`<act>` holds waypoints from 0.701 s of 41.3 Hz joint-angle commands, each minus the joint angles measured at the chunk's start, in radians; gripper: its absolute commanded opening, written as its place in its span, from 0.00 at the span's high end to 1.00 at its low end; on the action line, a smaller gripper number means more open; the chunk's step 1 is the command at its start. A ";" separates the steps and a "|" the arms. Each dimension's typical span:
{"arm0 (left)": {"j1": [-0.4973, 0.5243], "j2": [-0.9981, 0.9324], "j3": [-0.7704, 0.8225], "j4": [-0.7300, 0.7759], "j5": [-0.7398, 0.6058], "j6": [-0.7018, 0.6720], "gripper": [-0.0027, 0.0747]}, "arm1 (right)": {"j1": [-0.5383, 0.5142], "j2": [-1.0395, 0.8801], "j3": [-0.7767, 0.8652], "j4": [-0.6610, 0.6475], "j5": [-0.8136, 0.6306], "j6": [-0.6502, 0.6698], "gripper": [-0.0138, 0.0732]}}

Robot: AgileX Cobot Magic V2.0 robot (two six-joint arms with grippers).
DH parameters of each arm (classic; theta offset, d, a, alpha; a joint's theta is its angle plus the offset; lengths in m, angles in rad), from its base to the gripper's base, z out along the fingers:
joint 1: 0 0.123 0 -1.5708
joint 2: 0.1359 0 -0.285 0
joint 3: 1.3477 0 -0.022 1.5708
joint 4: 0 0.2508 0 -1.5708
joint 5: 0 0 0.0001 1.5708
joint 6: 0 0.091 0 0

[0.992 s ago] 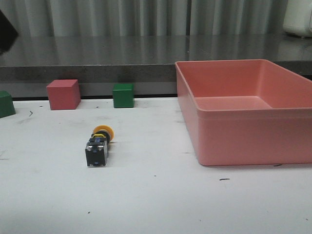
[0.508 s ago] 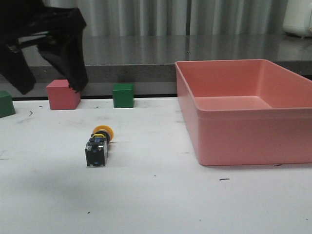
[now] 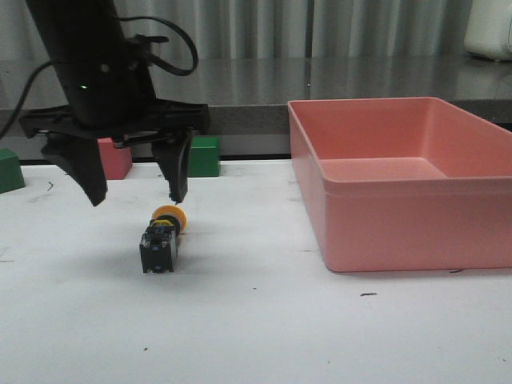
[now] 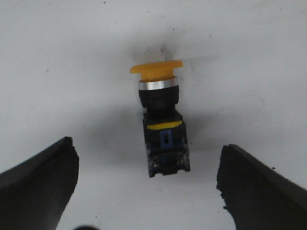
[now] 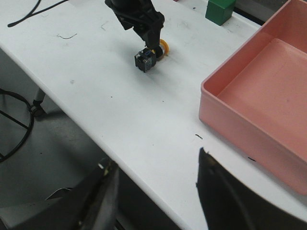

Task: Place and stand button with both arms
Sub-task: 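Lower the left gripper over the lying button and close on it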

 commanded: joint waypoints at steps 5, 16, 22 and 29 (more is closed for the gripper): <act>-0.026 0.051 -0.110 0.031 -0.002 -0.070 0.24 | -0.005 0.003 -0.022 0.001 -0.064 -0.015 0.38; -0.026 0.125 -0.151 0.069 -0.012 -0.134 0.24 | -0.005 0.003 -0.022 0.001 -0.064 -0.015 0.38; -0.023 0.155 -0.153 0.072 -0.025 -0.145 0.24 | -0.005 0.003 -0.022 0.001 -0.064 -0.015 0.38; -0.020 0.186 -0.155 0.080 -0.030 -0.145 0.24 | -0.005 0.003 -0.022 0.001 -0.064 -0.015 0.38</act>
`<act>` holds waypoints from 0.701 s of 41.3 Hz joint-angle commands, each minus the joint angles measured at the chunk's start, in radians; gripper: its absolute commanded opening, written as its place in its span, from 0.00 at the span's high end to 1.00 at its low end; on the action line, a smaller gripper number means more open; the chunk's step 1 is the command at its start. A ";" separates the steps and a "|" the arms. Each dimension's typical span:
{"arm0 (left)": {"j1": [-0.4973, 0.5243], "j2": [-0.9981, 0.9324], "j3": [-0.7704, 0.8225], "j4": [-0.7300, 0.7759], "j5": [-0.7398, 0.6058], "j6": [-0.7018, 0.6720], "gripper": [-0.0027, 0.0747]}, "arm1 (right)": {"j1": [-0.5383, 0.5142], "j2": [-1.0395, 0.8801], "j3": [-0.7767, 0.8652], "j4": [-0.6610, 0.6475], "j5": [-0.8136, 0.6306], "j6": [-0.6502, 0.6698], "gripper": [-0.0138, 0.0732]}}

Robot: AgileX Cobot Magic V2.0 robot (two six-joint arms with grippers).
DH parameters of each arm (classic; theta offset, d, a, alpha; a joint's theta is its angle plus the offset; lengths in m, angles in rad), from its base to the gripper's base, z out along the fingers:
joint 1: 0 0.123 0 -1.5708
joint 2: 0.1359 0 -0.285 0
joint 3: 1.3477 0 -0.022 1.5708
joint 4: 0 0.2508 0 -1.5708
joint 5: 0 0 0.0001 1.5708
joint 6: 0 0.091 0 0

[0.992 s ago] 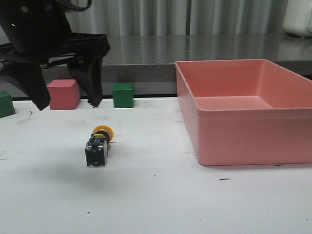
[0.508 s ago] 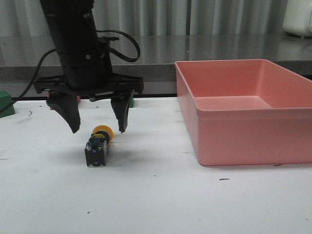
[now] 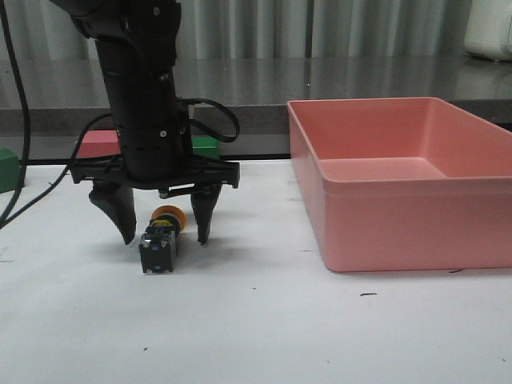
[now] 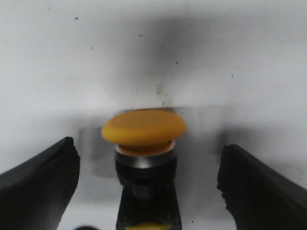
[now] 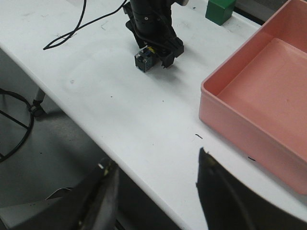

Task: Place and stand button with both arms
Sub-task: 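Lower the left gripper over the lying button and close on it, then lift the button with the left gripper and move it toward the green cube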

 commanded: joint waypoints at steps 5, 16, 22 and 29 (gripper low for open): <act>0.001 -0.040 -0.028 0.011 -0.037 -0.019 0.24 | -0.005 0.003 -0.022 0.001 -0.064 -0.015 0.38; 0.001 -0.036 -0.028 0.011 -0.047 -0.019 0.47 | -0.005 0.003 -0.022 0.001 -0.064 -0.015 0.38; 0.001 -0.036 -0.028 0.011 -0.050 -0.019 0.62 | -0.005 0.003 -0.022 0.001 -0.064 -0.015 0.38; 0.001 -0.039 -0.028 0.002 -0.033 -0.019 0.66 | -0.005 0.003 -0.022 0.001 -0.064 -0.015 0.38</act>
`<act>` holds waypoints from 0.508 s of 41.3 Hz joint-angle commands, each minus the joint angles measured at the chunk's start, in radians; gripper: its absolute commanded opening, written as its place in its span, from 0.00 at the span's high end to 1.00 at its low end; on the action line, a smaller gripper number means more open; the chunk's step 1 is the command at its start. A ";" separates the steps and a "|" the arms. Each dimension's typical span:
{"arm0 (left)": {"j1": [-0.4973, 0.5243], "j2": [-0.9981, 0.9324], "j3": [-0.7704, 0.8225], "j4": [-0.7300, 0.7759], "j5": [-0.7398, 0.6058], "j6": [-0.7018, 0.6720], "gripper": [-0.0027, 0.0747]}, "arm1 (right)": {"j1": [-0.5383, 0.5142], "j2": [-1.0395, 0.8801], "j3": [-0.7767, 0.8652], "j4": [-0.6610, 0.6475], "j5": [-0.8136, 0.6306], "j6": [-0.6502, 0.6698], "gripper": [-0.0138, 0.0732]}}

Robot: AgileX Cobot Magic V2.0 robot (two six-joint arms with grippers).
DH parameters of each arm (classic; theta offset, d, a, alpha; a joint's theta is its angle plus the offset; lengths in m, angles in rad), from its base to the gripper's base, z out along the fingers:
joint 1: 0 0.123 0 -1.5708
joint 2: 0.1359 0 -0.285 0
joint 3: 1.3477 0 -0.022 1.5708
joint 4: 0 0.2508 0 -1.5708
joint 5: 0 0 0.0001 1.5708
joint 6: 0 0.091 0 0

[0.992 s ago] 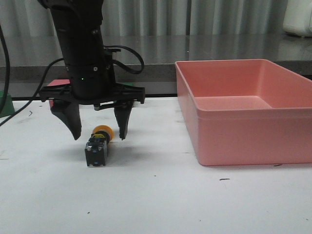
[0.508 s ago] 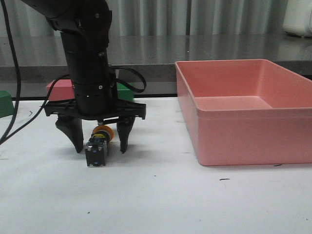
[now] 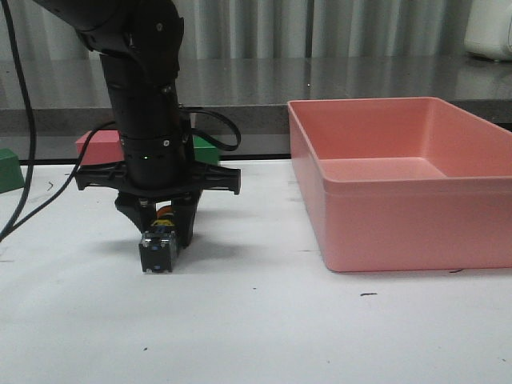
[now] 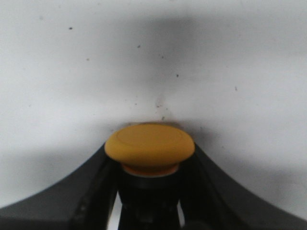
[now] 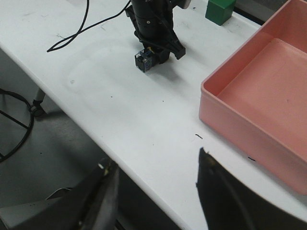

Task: Place and stand button with both arms
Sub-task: 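Lift the button with the left gripper and move it toward the green cube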

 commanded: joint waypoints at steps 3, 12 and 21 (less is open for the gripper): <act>0.001 -0.062 -0.026 -0.003 0.018 0.002 0.66 | -0.005 0.003 -0.022 0.001 -0.064 -0.015 0.38; 0.001 -0.145 -0.026 0.079 0.084 0.060 0.66 | -0.005 0.003 -0.022 0.001 -0.064 -0.015 0.38; 0.035 -0.299 0.043 0.115 0.080 0.104 0.66 | -0.005 0.003 -0.022 0.001 -0.064 -0.015 0.38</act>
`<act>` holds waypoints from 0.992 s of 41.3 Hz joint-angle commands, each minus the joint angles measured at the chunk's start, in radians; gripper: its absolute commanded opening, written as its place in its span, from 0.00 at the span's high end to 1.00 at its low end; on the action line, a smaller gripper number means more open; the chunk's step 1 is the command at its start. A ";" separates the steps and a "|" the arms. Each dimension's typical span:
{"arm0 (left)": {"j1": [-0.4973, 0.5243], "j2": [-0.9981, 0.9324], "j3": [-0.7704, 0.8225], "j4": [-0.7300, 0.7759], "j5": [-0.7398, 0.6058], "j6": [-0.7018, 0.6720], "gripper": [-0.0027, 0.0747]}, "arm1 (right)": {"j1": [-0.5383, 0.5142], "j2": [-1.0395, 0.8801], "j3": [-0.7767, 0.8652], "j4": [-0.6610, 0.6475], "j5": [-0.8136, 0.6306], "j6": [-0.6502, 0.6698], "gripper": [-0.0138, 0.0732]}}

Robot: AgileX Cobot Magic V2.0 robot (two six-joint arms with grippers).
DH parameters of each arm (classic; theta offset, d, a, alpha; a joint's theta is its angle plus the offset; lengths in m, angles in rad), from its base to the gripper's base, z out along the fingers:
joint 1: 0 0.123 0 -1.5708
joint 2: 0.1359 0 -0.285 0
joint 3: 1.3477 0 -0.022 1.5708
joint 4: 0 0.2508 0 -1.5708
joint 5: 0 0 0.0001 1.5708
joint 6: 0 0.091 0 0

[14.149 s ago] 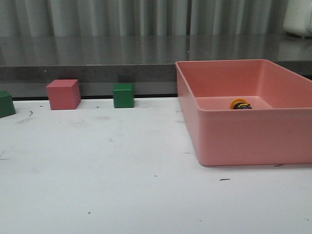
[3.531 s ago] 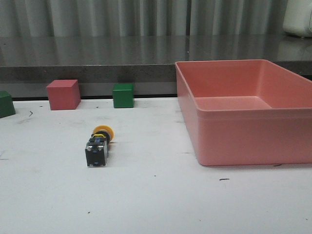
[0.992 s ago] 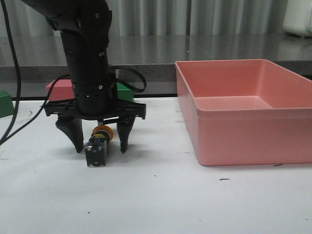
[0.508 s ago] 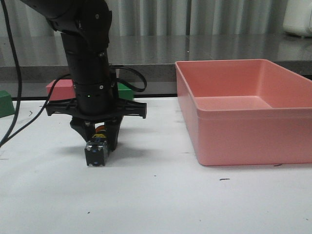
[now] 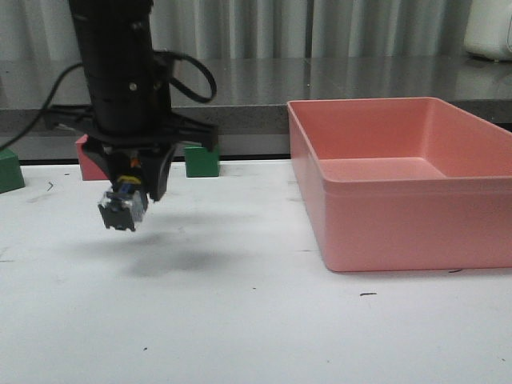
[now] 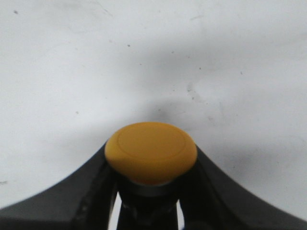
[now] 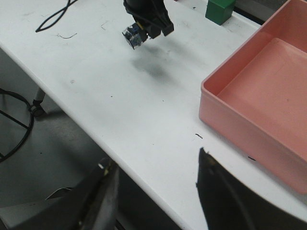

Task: Place and stand button with both arms
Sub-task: 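Lift the button with the left gripper and move it toward the green cube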

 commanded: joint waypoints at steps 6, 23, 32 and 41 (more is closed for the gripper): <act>0.086 -0.223 0.096 0.005 -0.062 0.061 0.66 | -0.005 0.003 -0.023 0.001 -0.064 -0.015 0.38; 0.282 -0.546 0.510 -0.043 -0.496 0.187 0.66 | -0.005 0.003 -0.023 0.001 -0.064 -0.015 0.38; 0.351 -0.557 0.658 -0.044 -0.747 0.217 0.66 | -0.005 0.003 -0.023 0.001 -0.064 -0.015 0.38; 0.354 -0.557 0.840 0.000 -1.136 0.217 0.66 | -0.005 0.003 -0.023 0.001 -0.064 -0.015 0.38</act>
